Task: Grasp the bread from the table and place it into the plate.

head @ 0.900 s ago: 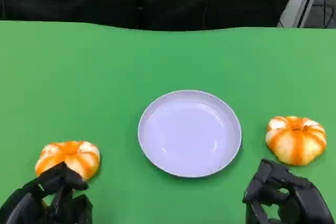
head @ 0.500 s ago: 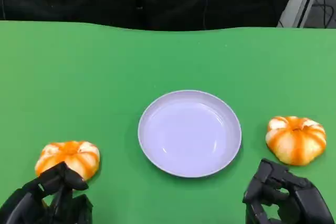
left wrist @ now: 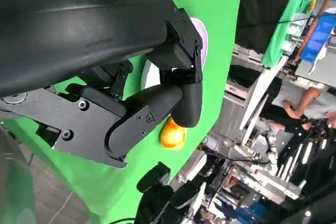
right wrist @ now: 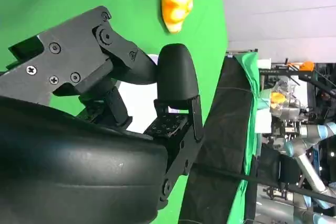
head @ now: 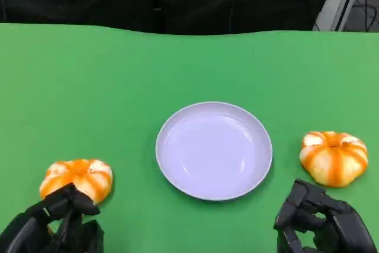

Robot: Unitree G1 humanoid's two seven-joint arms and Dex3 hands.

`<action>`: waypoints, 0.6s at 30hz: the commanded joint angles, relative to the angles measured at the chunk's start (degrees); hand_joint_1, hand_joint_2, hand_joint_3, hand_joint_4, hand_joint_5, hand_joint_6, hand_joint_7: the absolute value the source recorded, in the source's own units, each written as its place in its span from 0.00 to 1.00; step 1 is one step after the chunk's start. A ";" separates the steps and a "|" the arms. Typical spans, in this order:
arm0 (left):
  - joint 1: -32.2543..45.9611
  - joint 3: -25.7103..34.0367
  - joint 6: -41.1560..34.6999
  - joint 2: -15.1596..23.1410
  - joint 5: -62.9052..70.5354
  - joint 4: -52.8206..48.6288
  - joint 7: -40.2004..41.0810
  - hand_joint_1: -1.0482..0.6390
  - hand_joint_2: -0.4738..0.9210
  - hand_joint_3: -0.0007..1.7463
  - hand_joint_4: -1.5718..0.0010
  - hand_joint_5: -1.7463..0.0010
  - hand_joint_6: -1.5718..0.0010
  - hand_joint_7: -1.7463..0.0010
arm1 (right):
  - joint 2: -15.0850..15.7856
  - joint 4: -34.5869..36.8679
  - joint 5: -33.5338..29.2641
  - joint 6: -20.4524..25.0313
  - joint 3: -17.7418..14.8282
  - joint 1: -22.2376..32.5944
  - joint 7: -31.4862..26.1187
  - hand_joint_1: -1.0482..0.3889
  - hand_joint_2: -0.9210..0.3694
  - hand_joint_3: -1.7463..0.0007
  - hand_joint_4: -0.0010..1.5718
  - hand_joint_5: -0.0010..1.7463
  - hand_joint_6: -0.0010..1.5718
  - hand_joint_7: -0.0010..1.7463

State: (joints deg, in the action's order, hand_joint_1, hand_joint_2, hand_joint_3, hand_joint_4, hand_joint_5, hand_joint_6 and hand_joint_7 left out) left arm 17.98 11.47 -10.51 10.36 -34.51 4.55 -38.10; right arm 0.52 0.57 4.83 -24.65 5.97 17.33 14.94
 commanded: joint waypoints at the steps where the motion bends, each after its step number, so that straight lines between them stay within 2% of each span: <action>1: 1.04 -0.55 10.09 0.35 9.17 -0.03 2.67 0.54 0.82 0.50 0.54 0.20 0.53 0.28 | 0.98 -0.60 0.55 -0.16 -0.41 0.29 0.24 0.64 0.22 0.38 0.51 1.00 0.48 0.87; 2: 1.20 -1.02 14.44 0.69 12.81 -0.57 3.01 0.49 0.85 0.40 0.56 0.39 0.52 0.47 | 1.02 -0.52 0.53 -0.36 -0.41 0.27 0.32 0.64 0.22 0.38 0.51 1.00 0.48 0.87; 3: 1.28 -1.34 17.43 0.87 15.12 -1.10 3.17 0.45 0.93 0.24 0.59 0.63 0.49 0.71 | 1.03 -0.48 0.50 -0.47 -0.41 0.25 0.36 0.63 0.22 0.38 0.51 1.00 0.48 0.87; 4: 1.24 -1.82 21.21 1.62 18.63 -1.93 3.70 0.43 0.96 0.18 0.59 0.73 0.48 0.81 | 0.99 -0.62 0.45 -0.22 -0.41 0.32 0.26 0.63 0.23 0.38 0.51 1.00 0.48 0.87; 5: 1.26 -2.27 25.59 2.75 23.28 -2.76 4.93 0.38 0.98 0.14 0.64 0.82 0.52 0.89 | 0.93 -0.65 0.42 -0.17 -0.41 0.34 0.18 0.63 0.23 0.38 0.52 1.00 0.48 0.87; 6: 1.26 -2.60 28.82 3.51 26.63 -3.48 5.96 0.30 0.99 0.15 0.75 0.92 0.61 0.95 | 0.89 -0.65 0.40 -0.16 -0.40 0.36 0.13 0.64 0.23 0.38 0.51 1.00 0.48 0.88; 8: 1.39 -2.92 33.98 4.10 31.05 -4.80 8.09 0.25 1.00 0.16 0.84 0.98 0.70 0.99 | 0.85 -0.68 0.49 -0.06 -0.37 0.39 0.16 0.64 0.23 0.38 0.51 1.00 0.48 0.88; 10: 1.45 -3.07 38.14 4.06 33.61 -6.37 10.28 0.22 1.00 0.17 0.90 0.99 0.74 1.00 | 0.81 -0.57 0.89 -0.05 -0.35 0.36 0.41 0.64 0.23 0.38 0.51 1.00 0.48 0.87; 14: 2.07 -3.13 42.77 3.52 39.43 -7.26 16.61 0.16 1.00 0.19 0.93 1.00 0.77 1.00 | 0.82 -0.51 0.85 -0.06 -0.39 0.32 0.42 0.63 0.22 0.38 0.51 1.00 0.48 0.87; 18: 0.66 -1.07 53.46 4.07 56.88 -8.87 31.90 0.14 1.00 0.20 0.99 1.00 0.79 1.00 | 0.90 0.03 -0.24 -0.66 -0.48 -0.16 -0.17 0.64 0.23 0.38 0.51 1.00 0.48 0.87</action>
State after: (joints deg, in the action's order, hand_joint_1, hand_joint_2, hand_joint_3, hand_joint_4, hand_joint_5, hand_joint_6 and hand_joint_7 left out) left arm 19.61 8.92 37.90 13.39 13.87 -3.72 -14.30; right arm 0.62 0.56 4.97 -24.63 5.97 17.43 15.15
